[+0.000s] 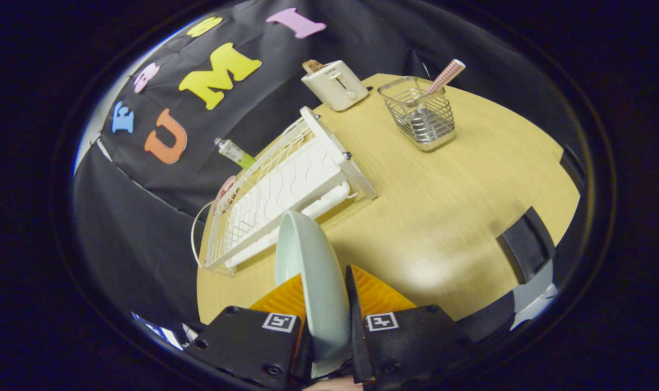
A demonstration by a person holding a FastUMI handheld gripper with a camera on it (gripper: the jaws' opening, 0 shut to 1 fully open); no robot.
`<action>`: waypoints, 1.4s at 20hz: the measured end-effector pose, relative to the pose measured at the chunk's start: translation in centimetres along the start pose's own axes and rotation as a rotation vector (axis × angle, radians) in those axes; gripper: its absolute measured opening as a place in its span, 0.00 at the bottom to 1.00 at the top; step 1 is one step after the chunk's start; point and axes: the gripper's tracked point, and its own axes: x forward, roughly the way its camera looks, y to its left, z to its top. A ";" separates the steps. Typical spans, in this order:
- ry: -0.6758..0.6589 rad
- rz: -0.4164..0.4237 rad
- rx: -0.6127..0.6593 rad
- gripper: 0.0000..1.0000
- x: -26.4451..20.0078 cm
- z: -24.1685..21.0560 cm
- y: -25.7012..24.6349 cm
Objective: Take the plate from the dish rack, then take the spoon from the basket and place it into the plate.
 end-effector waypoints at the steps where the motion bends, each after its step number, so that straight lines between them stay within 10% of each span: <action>1: 0.002 0.020 0.034 0.34 0.4 0.2 0.0; 16: 0.019 0.076 0.095 0.47 1.9 1.2 -0.5; 28: -0.489 -0.170 -0.452 0.78 -5.9 10.1 -2.1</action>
